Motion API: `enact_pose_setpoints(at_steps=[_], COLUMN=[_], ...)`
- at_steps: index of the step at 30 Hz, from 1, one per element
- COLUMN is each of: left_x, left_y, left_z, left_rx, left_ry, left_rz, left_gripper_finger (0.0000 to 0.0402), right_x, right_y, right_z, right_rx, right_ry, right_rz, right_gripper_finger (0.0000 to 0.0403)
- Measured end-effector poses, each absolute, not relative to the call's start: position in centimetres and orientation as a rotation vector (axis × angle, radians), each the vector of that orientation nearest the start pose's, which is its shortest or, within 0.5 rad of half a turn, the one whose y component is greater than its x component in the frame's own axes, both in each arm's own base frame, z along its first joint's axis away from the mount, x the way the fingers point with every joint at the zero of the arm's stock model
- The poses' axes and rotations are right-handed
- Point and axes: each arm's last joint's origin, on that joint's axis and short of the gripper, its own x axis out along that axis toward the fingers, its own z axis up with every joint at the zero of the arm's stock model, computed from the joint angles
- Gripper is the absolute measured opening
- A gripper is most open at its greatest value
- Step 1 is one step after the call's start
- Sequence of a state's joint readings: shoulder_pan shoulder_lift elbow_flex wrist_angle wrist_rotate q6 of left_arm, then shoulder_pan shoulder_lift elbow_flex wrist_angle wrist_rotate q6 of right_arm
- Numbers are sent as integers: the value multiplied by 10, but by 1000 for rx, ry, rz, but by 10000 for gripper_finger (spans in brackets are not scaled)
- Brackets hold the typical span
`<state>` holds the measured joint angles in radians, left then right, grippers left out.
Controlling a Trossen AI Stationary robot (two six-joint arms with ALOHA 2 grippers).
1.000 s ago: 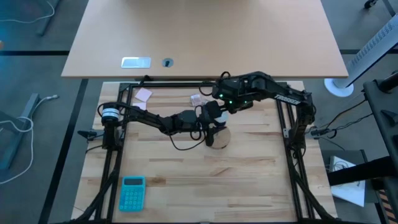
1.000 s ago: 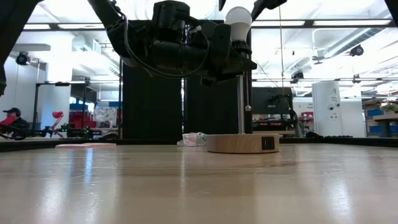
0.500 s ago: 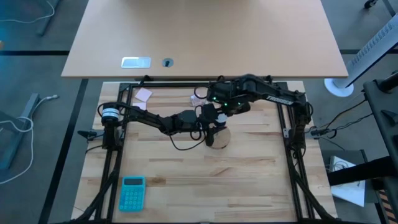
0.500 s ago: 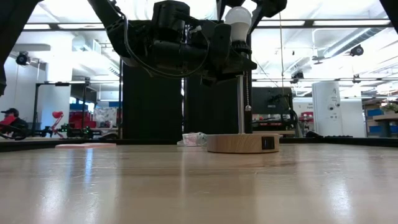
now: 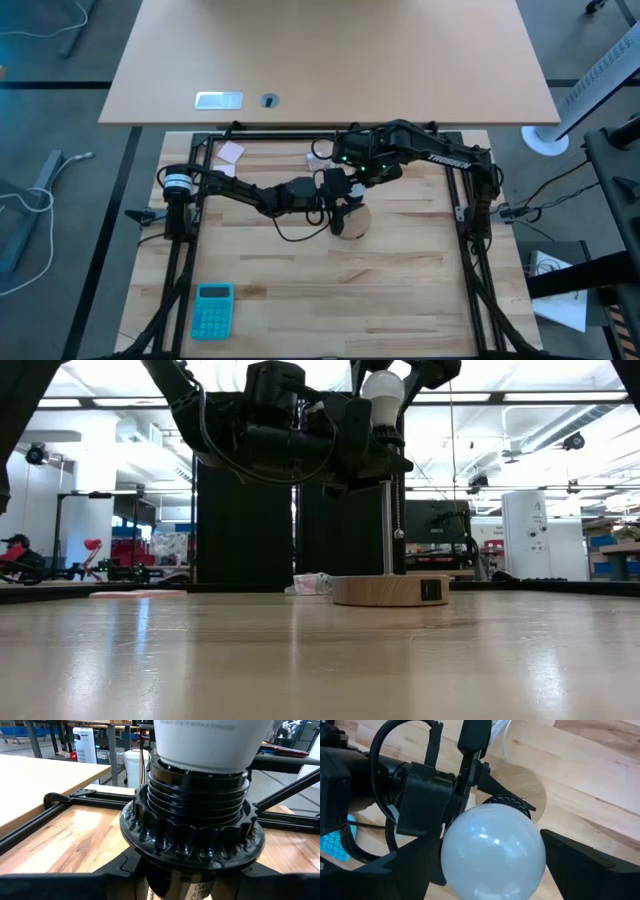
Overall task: Screw lightbulb
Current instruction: Remove the light bulb from the lamp
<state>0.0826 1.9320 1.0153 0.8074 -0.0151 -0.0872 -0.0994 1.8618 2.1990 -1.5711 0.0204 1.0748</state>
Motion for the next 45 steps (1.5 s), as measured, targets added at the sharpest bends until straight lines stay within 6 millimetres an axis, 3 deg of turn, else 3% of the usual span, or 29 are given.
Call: enact_pose_setpoints(at_steps=[7, 14, 24, 35, 45], left_x=[405, 405, 405, 405, 405], left_y=[34, 34, 34, 34, 34], left_z=[182, 182, 182, 182, 181], left_rx=[-90, -89, -88, -94, -90], left_ry=[105, 105, 105, 106, 111], left_rz=[102, 102, 104, 107, 116], left_gripper_finger=[139, 138, 138, 137, 137], right_x=[337, 337, 337, 336, 339], right_y=[-34, -34, -38, -39, -39], right_z=[403, 403, 403, 403, 403], right_rx=[933, 754, 117, -655, -594], right_ry=[1071, 1125, 1227, 1213, 1199], right_rz=[-726, -593, -128, 383, 329], right_gripper_finger=[263, 274, 263, 284, 298])
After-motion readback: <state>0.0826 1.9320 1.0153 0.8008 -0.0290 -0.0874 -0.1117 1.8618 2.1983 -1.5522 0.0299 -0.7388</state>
